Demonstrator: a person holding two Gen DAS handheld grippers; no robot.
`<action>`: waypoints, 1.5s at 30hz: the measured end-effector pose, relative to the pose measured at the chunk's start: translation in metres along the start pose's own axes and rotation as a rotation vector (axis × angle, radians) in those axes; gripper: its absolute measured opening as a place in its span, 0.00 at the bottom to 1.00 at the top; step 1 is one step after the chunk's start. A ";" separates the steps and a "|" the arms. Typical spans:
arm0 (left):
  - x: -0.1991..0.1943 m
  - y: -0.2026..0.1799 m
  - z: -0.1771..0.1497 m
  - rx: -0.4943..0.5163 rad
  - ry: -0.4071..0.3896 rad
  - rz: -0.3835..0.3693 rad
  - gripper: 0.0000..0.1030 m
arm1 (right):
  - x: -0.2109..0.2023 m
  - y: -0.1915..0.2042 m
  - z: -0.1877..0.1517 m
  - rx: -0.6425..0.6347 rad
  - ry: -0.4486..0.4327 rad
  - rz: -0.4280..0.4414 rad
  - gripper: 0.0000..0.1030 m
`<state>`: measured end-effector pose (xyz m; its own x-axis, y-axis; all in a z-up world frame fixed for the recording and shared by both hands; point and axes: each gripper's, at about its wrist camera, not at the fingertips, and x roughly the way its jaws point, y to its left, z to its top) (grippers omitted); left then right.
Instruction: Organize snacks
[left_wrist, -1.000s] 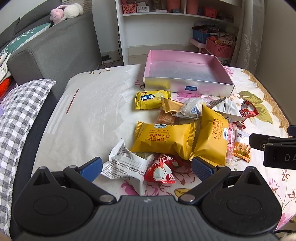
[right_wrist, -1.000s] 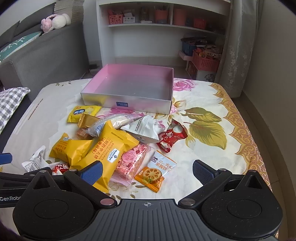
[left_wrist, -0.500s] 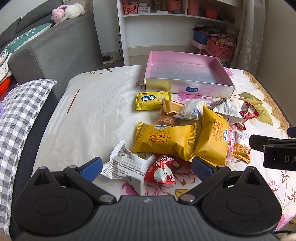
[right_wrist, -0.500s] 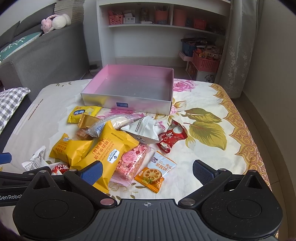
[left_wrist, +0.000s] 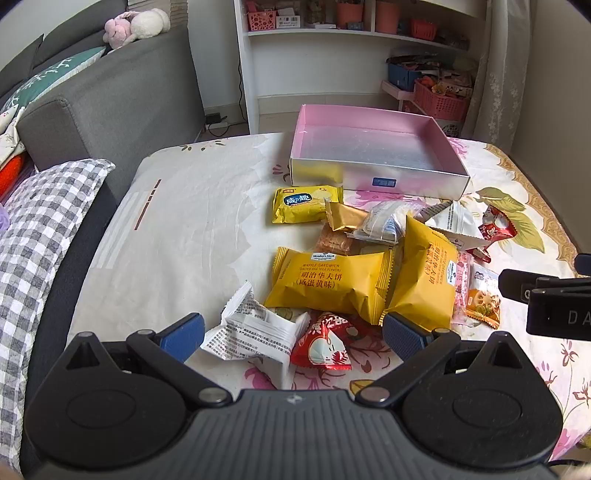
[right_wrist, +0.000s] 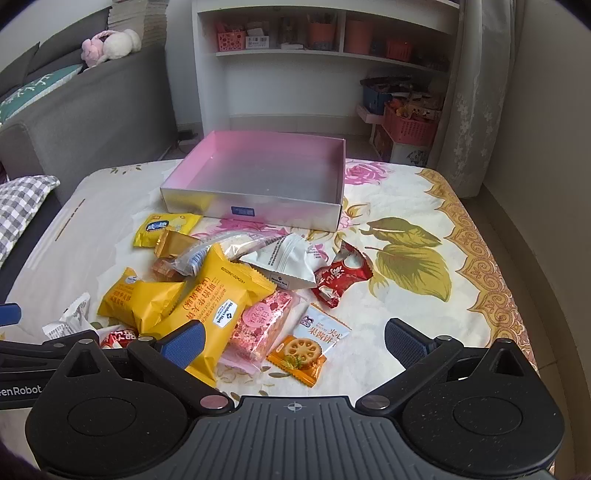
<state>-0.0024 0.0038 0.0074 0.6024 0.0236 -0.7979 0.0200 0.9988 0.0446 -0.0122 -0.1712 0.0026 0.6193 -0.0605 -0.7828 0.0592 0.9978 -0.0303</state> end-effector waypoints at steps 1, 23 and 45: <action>0.000 0.000 0.001 -0.001 -0.001 0.000 1.00 | -0.001 0.000 0.001 -0.001 -0.003 -0.002 1.00; -0.016 0.004 0.018 0.015 -0.099 -0.013 1.00 | -0.020 0.000 0.018 0.010 -0.103 -0.022 1.00; -0.007 0.004 0.053 0.078 -0.199 -0.035 1.00 | -0.022 -0.019 0.052 0.027 -0.123 -0.007 1.00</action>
<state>0.0355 0.0051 0.0454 0.7456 -0.0274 -0.6658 0.1006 0.9923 0.0718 0.0143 -0.1906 0.0529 0.7103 -0.0716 -0.7003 0.0838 0.9963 -0.0169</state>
